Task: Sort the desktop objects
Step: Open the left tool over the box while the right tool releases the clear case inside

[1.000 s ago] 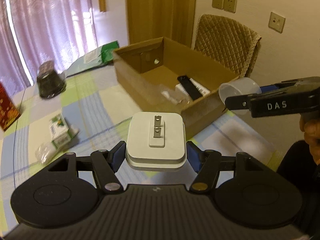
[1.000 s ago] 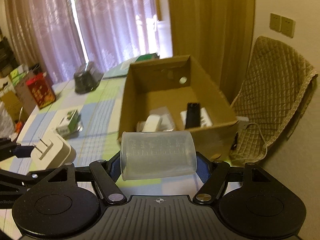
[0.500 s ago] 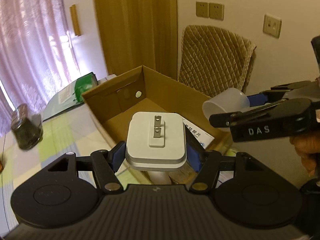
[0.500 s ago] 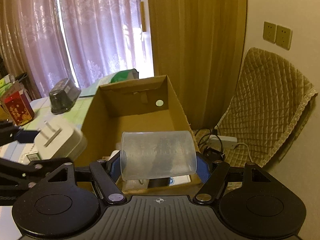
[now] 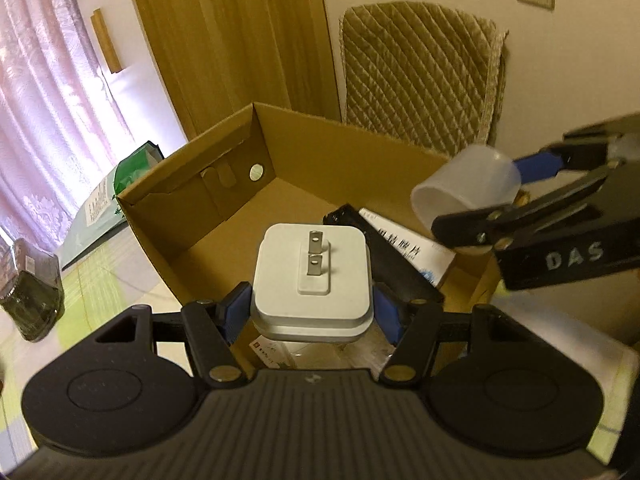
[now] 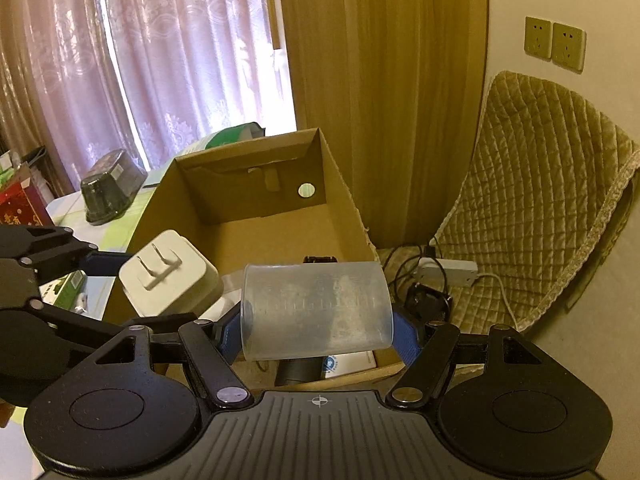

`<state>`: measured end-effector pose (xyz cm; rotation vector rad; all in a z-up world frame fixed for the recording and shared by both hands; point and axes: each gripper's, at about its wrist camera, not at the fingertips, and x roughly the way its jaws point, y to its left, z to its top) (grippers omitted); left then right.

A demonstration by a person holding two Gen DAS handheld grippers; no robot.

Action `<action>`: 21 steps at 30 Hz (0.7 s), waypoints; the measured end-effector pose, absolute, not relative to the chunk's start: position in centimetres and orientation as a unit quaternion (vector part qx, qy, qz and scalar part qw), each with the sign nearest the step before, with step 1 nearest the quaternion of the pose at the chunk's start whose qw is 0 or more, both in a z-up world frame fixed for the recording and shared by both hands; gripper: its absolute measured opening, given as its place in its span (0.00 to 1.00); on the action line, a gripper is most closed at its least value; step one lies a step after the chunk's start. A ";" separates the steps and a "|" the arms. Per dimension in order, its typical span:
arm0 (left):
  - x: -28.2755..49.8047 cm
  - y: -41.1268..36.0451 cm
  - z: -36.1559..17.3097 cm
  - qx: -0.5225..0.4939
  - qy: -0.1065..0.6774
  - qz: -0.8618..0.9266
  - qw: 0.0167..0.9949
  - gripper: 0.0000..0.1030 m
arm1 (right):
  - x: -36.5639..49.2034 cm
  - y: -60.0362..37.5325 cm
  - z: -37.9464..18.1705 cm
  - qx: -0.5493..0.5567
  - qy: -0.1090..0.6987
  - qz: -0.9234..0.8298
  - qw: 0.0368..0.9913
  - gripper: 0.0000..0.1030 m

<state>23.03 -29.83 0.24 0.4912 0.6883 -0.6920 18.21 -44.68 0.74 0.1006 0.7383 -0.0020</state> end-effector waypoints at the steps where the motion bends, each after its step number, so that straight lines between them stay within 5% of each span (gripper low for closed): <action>1: 23.1 -29.9 0.0 0.238 0.328 -0.329 0.853 0.59 | 18.3 -44.7 0.7 0.049 0.361 -0.002 0.931 0.69; 21: 20.9 -23.4 2.3 0.171 0.317 -0.289 0.887 0.67 | 20.1 -42.2 0.0 0.034 0.378 0.024 0.925 0.69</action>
